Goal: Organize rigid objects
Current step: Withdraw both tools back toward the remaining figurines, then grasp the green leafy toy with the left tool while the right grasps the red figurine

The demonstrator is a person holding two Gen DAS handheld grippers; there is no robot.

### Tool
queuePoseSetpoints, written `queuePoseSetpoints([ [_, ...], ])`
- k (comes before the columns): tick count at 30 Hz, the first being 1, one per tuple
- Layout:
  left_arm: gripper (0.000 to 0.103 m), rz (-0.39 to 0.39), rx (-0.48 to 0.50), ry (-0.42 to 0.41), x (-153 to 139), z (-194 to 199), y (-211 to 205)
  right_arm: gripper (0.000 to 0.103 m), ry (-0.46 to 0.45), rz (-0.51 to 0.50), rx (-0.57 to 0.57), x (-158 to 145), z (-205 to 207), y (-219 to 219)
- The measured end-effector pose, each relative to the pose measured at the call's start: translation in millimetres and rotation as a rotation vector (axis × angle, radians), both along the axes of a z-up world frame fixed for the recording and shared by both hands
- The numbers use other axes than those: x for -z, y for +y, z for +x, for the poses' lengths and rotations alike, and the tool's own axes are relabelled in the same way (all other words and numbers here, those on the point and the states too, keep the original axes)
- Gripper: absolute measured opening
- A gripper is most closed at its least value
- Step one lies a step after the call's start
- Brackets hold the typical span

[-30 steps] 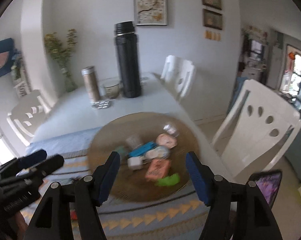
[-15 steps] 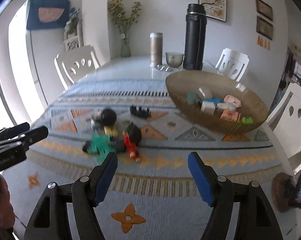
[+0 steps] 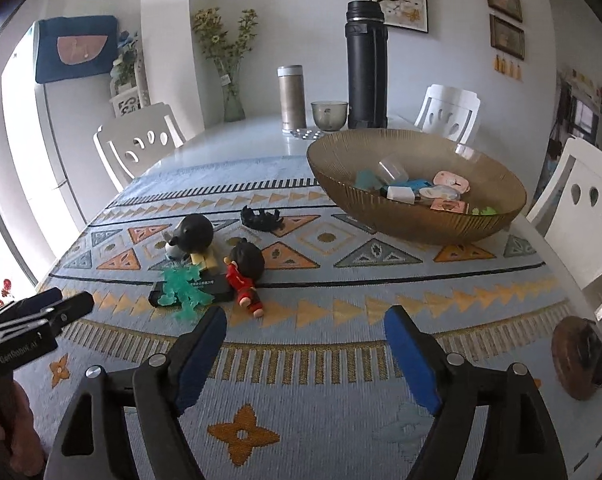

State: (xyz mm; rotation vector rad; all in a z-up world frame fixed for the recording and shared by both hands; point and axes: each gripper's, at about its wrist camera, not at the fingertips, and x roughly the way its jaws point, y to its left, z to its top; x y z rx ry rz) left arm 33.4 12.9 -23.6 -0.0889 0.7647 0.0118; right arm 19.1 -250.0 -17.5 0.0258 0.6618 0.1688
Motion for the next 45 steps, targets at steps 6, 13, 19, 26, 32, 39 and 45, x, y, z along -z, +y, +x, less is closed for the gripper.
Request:
queuePoseSetpoints([
  [6, 0.073, 0.039, 0.004, -0.019, -1, -4, -6, 0.082, -0.010, -0.018, -0.028, 0, -3, 6],
  [13, 0.073, 0.040, 0.007, 0.005, 1, 0, -6, 0.083, -0.008, -0.023, -0.033, 1, -2, 7],
  [19, 0.073, 0.089, 0.074, 0.056, 3, 5, -20, 0.083, 0.053, 0.033, -0.048, 5, 8, -2],
  [26, 0.073, 0.183, 0.330, 0.084, -13, 29, -58, 0.082, 0.262, 0.048, -0.160, -7, 32, -2],
  [32, 0.072, 0.125, 0.430, 0.137, 2, 65, -67, 0.058, 0.237, 0.010, -0.216, -13, 57, 24],
  [39, 0.071, 0.158, 0.520, 0.114, 9, 62, -89, 0.054, 0.299, 0.108, -0.255, 15, 85, 34],
  [45, 0.043, 0.171, 0.523, 0.087, 12, 63, -94, 0.028, 0.306, 0.116, -0.230, 32, 96, 38],
])
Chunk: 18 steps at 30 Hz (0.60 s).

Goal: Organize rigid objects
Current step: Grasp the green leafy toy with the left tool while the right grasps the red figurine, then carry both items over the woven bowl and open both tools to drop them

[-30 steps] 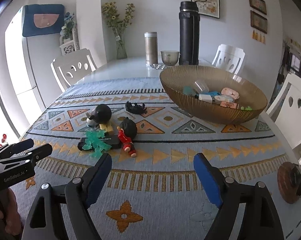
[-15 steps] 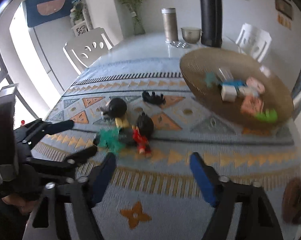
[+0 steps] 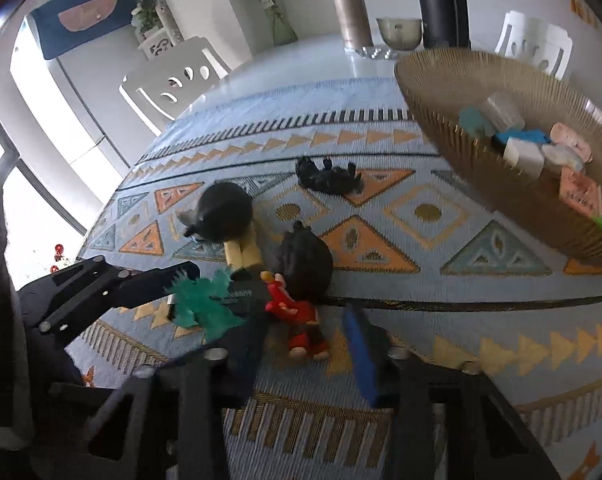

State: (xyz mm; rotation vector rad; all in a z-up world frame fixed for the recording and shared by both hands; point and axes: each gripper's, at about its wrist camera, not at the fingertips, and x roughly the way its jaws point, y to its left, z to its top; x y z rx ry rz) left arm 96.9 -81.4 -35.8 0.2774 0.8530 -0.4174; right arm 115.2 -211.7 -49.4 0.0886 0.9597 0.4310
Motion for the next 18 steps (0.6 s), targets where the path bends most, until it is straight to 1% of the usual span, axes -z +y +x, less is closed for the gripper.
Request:
queuePoseSetpoints([
  [2, 0.043, 0.007, 0.000, -0.028, -2, -3, -1, 0.015, 0.002, 0.008, -0.005, 0, -1, -2],
  [3, 0.043, 0.013, -0.007, -0.033, -2, -4, -1, 0.015, 0.000, 0.012, 0.002, 0, -2, -3],
  [5, 0.043, -0.008, -0.021, -0.028, -5, -4, 2, 0.014, -0.003, 0.022, 0.009, -2, -5, -8],
  [6, 0.043, -0.040, -0.029, -0.021, -8, -7, 6, 0.014, -0.005, 0.034, 0.014, -5, -9, -12],
  [8, 0.043, -0.070, -0.041, -0.019, -14, -12, 10, 0.014, -0.008, 0.055, 0.024, -13, -21, -19],
  [10, 0.043, -0.106, -0.051, -0.015, -21, -25, 15, 0.014, 0.003, 0.112, 0.016, -20, -35, -31],
  [11, 0.043, -0.133, -0.057, -0.001, -24, -34, 18, 0.014, 0.022, 0.164, 0.013, -23, -46, -42],
  [13, 0.043, -0.159, -0.070, 0.010, -23, -46, 20, 0.014, 0.066, 0.204, 0.031, -20, -60, -57],
  [16, 0.043, -0.170, -0.099, 0.020, -14, -62, 21, 0.014, 0.113, 0.228, 0.061, -9, -74, -70],
  [18, 0.043, -0.180, -0.109, 0.036, -6, -66, 21, 0.015, 0.135, 0.222, 0.076, -3, -81, -78],
])
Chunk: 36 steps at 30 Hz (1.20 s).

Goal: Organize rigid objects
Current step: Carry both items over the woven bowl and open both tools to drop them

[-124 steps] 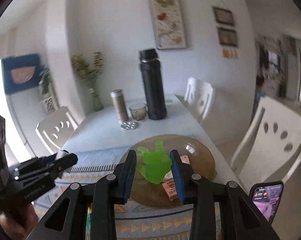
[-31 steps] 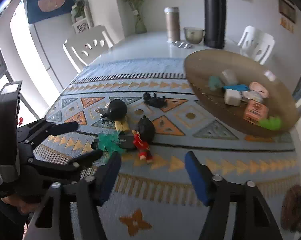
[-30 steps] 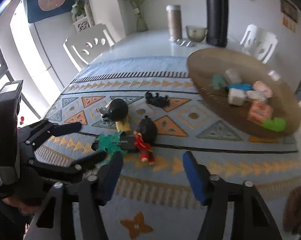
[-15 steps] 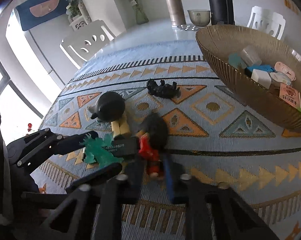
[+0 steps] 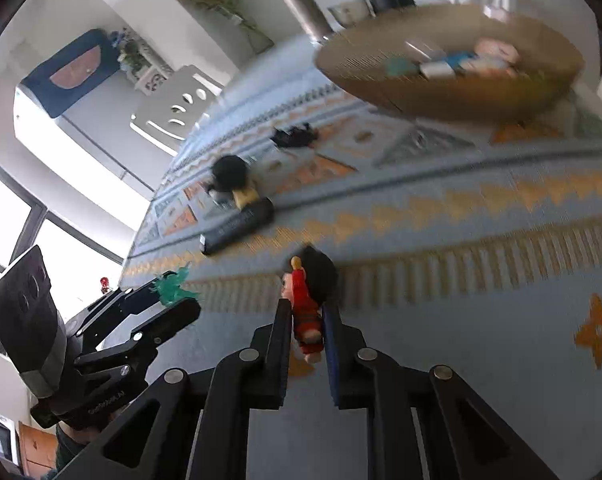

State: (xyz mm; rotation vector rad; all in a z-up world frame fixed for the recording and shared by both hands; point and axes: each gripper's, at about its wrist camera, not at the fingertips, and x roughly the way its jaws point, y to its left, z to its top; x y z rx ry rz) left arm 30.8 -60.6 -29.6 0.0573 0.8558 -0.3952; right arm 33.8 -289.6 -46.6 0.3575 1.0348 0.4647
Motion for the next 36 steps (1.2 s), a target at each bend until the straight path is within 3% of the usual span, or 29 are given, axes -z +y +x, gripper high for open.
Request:
queuePoseSetpoints([
  [4, 0.043, -0.004, 0.003, -0.030, -3, -3, 1, 0.023, 0.033, -0.008, 0.036, 8, -5, -13],
  [8, 0.043, -0.016, 0.003, -0.006, 1, -2, 3, 0.054, -0.013, -0.104, 0.039, 4, -5, -12],
  [9, 0.043, -0.024, 0.005, -0.007, 0, -1, 4, 0.056, -0.031, -0.122, 0.030, 2, -5, -9],
  [16, 0.043, -0.012, 0.003, -0.018, 0, -5, 3, 0.054, -0.093, -0.324, 0.009, 4, 6, 21],
  [18, 0.043, 0.002, 0.000, -0.026, 0, -6, 1, 0.031, -0.124, -0.393, 0.005, 4, 4, 31],
  [22, 0.043, 0.015, -0.016, -0.043, -3, -7, 1, 0.029, -0.176, -0.406, 0.035, -1, -6, 34],
  [25, 0.043, -0.001, -0.017, -0.020, -9, -6, 1, 0.029, -0.209, -0.350, 0.057, -17, -13, 25],
  [31, 0.043, -0.027, 0.031, -0.193, -87, -2, -20, 0.029, -0.370, -0.275, 0.204, -94, -20, -20],
  [36, 0.043, -0.066, 0.073, -0.283, -146, 33, -50, 0.029, -0.464, -0.167, 0.391, -152, -11, -66],
])
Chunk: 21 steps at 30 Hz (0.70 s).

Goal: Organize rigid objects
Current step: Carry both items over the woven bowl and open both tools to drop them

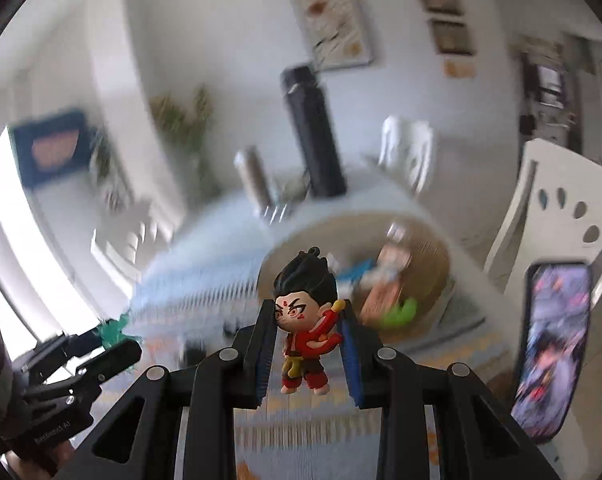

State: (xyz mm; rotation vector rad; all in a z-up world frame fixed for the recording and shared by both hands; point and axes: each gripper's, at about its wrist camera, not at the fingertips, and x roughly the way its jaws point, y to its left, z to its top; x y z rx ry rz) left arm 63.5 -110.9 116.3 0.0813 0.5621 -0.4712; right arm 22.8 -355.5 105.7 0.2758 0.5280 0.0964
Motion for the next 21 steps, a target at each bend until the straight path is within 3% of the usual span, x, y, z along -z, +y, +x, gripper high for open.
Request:
queuePoseSetpoints([
  [3, 0.043, -0.017, 0.008, 0.003, -13, 31, -20, 0.029, -0.012, 0.048, 0.021, -17, 16, -8],
  [7, 0.043, -0.055, -0.001, 0.081, 0, 71, -36, 0.029, 0.012, 0.083, 0.052, -16, 40, -14],
  [12, 0.043, -0.069, -0.017, 0.157, 32, 101, -50, 0.029, 0.115, 0.114, 0.069, 12, 75, -22],
  [17, 0.043, -0.074, -0.023, 0.184, 51, 110, -63, 0.029, 0.201, 0.104, 0.103, 43, 99, -26],
  [21, 0.044, -0.063, -0.028, 0.183, 58, 117, -73, 0.029, 0.226, 0.107, 0.124, 51, 107, -29],
])
